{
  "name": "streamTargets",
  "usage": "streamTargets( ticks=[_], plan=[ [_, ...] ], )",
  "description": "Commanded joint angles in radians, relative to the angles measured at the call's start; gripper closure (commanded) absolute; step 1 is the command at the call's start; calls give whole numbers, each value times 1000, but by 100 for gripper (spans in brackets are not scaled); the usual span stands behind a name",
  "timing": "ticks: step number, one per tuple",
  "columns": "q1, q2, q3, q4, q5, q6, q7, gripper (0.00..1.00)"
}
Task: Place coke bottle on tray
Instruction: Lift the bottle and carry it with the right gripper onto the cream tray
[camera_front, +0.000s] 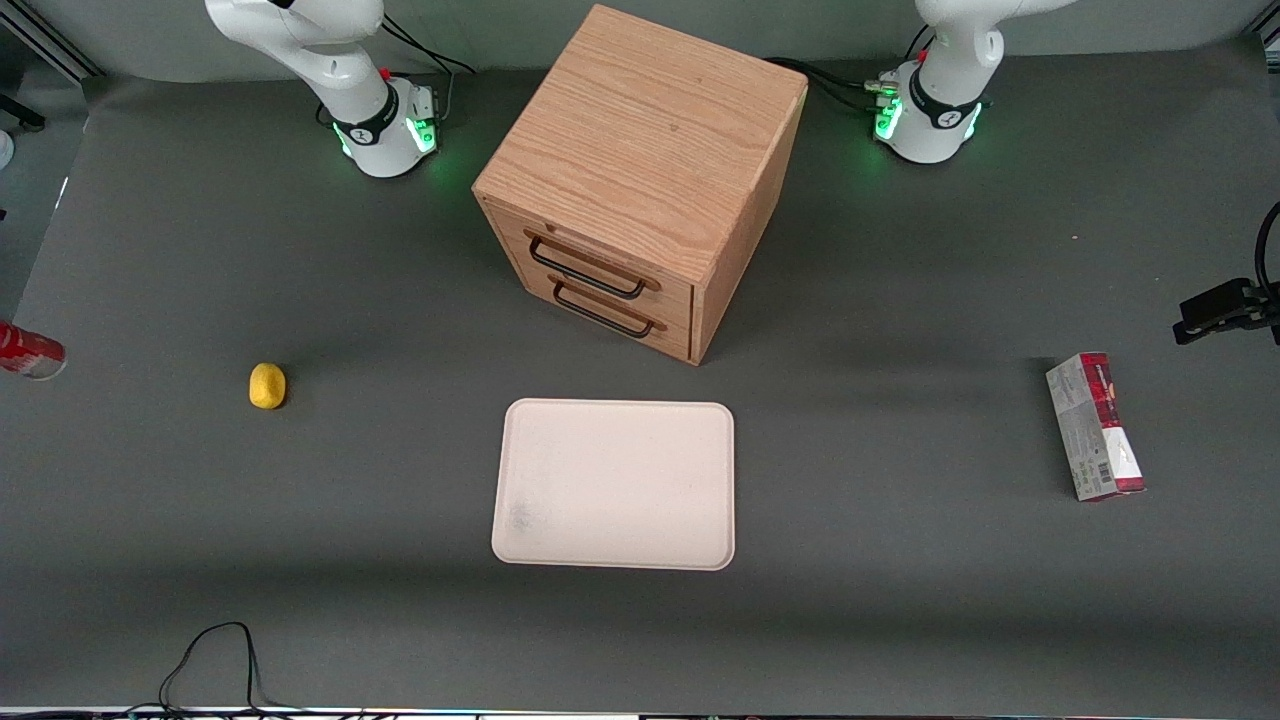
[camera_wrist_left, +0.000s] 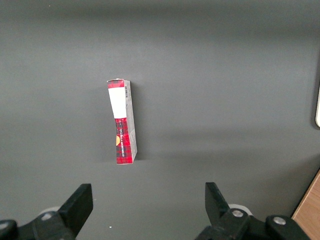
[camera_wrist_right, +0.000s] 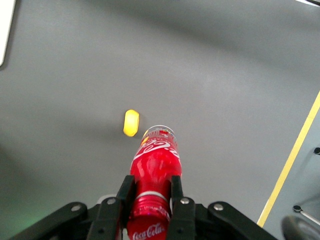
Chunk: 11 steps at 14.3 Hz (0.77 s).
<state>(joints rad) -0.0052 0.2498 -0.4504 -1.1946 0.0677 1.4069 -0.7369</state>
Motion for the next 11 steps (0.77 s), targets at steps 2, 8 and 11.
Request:
streamTargets(
  ticks=[2,8,11],
  plan=[
    [17,12,25,75,-5,-43,-13,100],
    [276,31,104,138,-5,-42,323,100],
    [329,120,221,231,-2,-36,551,100]
  ],
)
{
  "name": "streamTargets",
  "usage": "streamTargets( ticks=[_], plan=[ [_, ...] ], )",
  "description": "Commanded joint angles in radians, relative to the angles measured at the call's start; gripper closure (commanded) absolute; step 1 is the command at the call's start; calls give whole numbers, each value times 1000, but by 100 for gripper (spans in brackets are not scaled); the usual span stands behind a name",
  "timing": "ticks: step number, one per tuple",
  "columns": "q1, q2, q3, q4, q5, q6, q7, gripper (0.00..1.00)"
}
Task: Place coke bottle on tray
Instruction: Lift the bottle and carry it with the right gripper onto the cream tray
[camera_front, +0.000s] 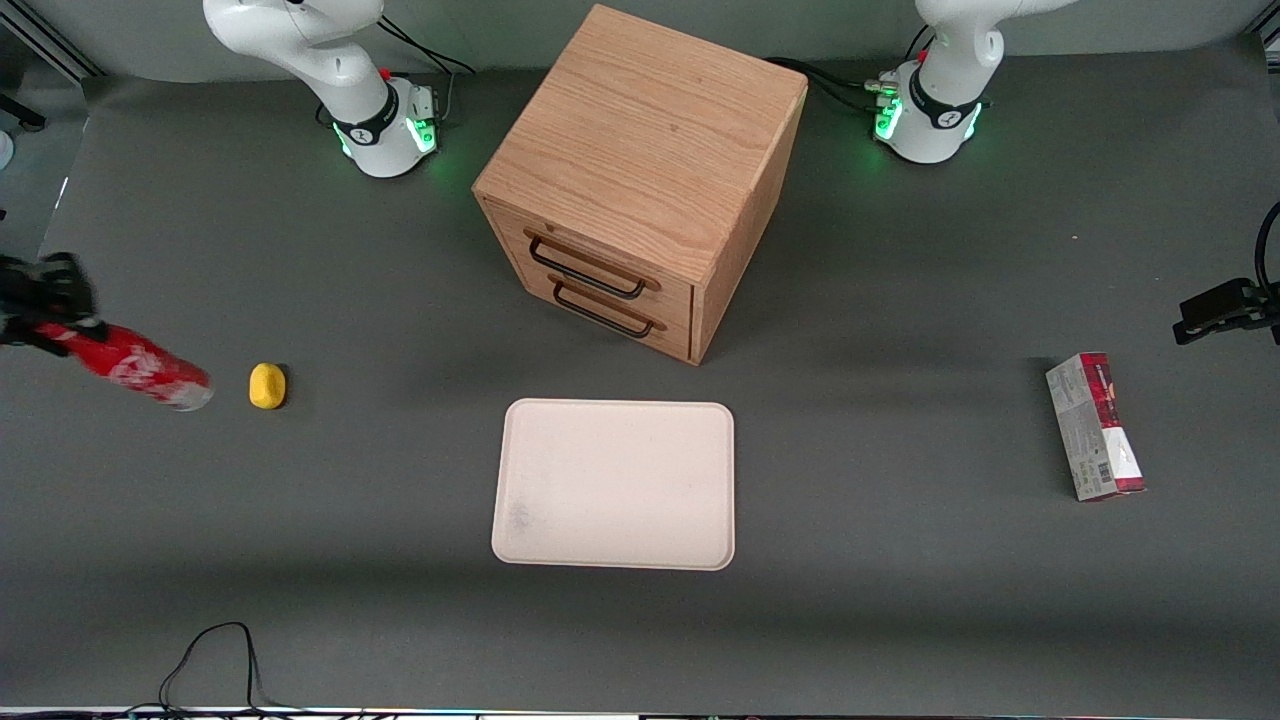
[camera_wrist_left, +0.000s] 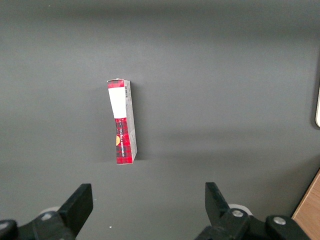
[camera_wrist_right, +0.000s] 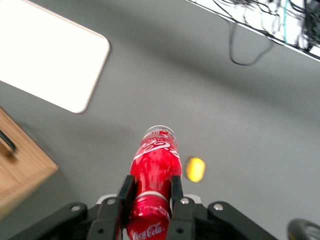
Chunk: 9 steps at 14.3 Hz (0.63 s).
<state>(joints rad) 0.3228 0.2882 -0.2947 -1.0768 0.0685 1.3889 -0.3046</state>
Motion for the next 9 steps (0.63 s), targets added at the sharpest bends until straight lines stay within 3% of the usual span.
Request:
streamTargets(
  ticks=[1,5,9],
  plan=[
    [1,113,115,144,-4,-13,192,100],
    [5,195,248,195,-10,16,422,100],
    [99,233,270,195,-81,56,519,100]
  ],
)
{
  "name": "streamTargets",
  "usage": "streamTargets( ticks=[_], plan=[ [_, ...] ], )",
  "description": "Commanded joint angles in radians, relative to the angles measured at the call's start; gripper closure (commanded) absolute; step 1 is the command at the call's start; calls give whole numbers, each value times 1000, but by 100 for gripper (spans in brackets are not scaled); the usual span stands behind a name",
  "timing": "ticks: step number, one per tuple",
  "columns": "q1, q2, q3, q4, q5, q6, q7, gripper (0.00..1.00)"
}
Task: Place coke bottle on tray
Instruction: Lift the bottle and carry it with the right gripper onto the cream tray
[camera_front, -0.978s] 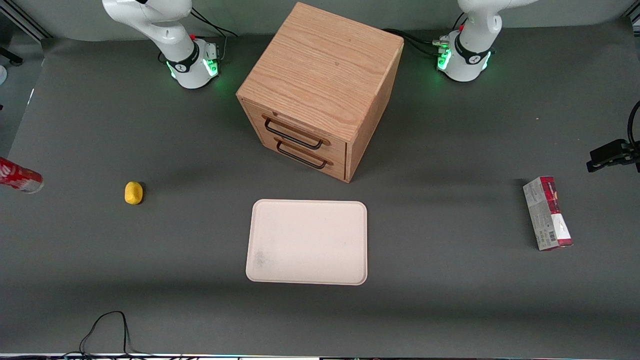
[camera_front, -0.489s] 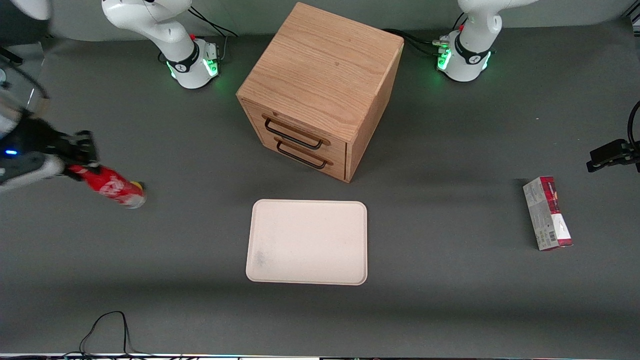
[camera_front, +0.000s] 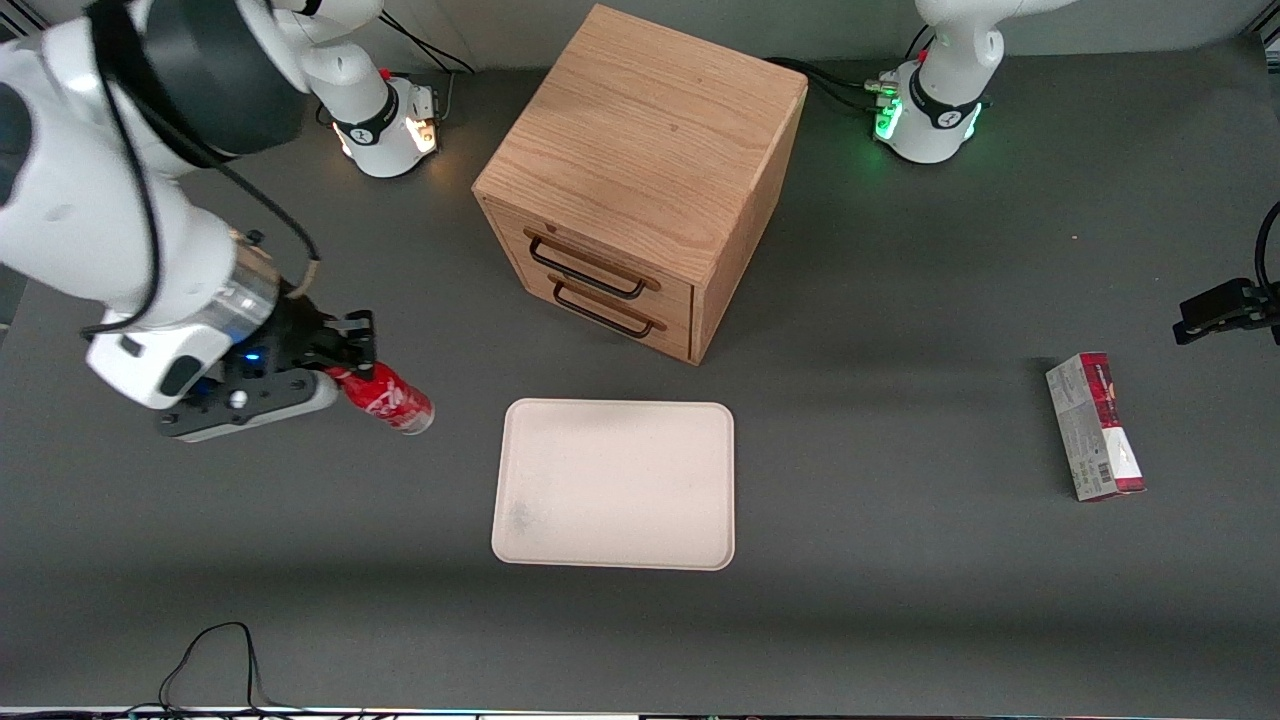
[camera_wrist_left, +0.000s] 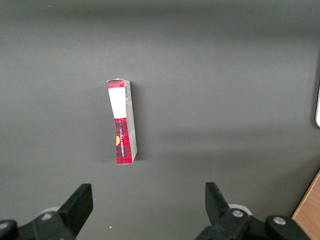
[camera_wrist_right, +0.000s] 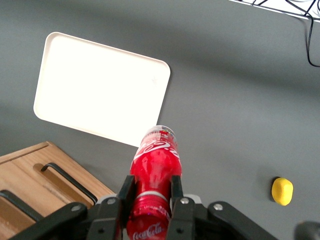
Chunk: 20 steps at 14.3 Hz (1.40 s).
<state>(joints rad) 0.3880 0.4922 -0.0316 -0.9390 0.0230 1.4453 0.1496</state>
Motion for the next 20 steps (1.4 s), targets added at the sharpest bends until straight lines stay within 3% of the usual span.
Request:
streamTargets(
  ticks=[1,5,20],
  plan=[
    [55,35,6,57,-37,4,73,100],
    [65,69,9,57,-35,50,73,100],
    [46,426,15,51,-31,337,51,100]
  ],
)
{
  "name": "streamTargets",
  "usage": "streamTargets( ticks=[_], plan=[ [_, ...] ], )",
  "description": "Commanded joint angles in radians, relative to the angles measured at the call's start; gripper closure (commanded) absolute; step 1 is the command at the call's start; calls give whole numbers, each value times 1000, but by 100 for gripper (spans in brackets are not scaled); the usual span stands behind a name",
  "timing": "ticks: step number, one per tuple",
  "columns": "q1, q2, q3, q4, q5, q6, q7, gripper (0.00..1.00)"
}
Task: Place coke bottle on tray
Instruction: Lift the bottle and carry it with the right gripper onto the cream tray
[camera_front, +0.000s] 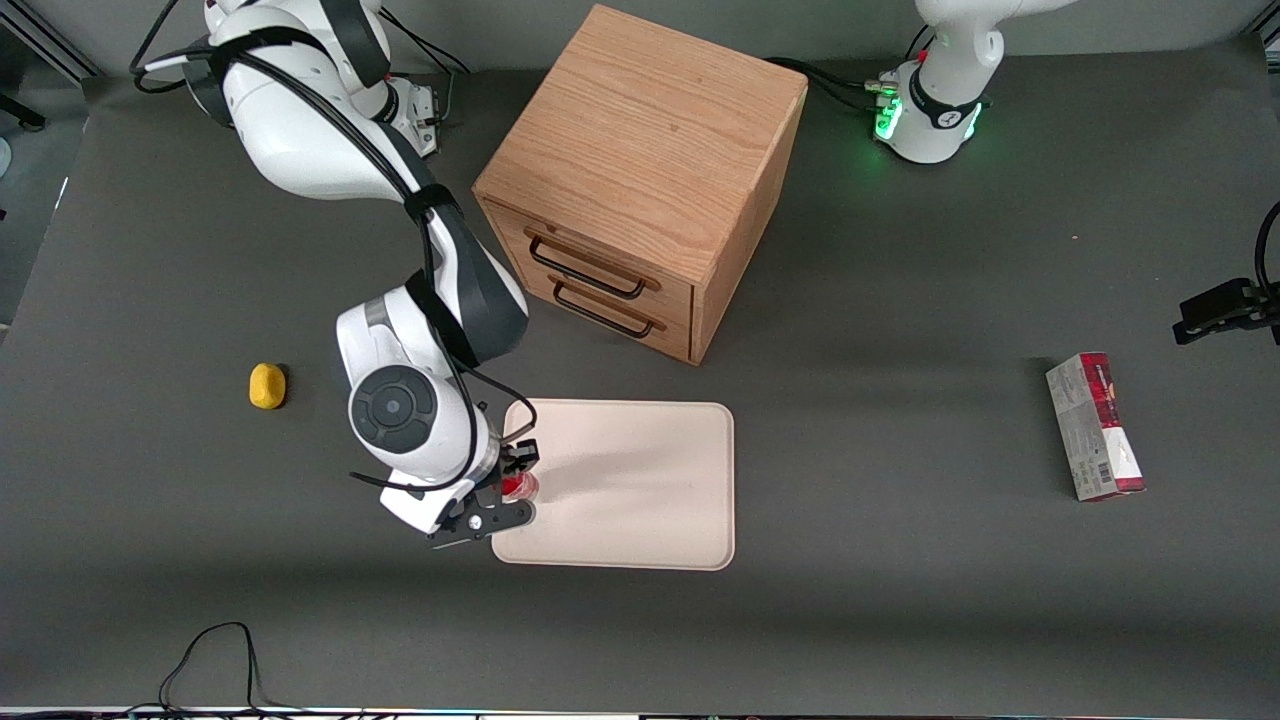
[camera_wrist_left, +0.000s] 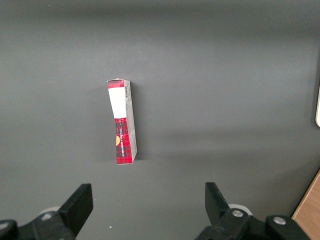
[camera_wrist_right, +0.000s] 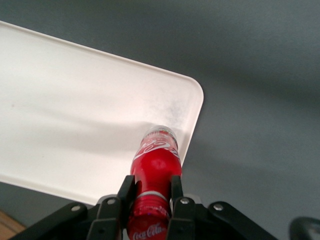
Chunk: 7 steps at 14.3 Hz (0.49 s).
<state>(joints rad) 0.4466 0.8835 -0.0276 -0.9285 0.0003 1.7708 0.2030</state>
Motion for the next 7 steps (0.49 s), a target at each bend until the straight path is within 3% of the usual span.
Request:
streamTargets(
  ticks=[1,5,6,7],
  plan=[
    [-13,45,11,40,-8,24,-2,100],
    [-13,57,11,36,-8,44,1,100],
    [-13,57,11,33,-8,51,12,58],
    [-13,55,11,30,-6,59,13,5]
  ],
)
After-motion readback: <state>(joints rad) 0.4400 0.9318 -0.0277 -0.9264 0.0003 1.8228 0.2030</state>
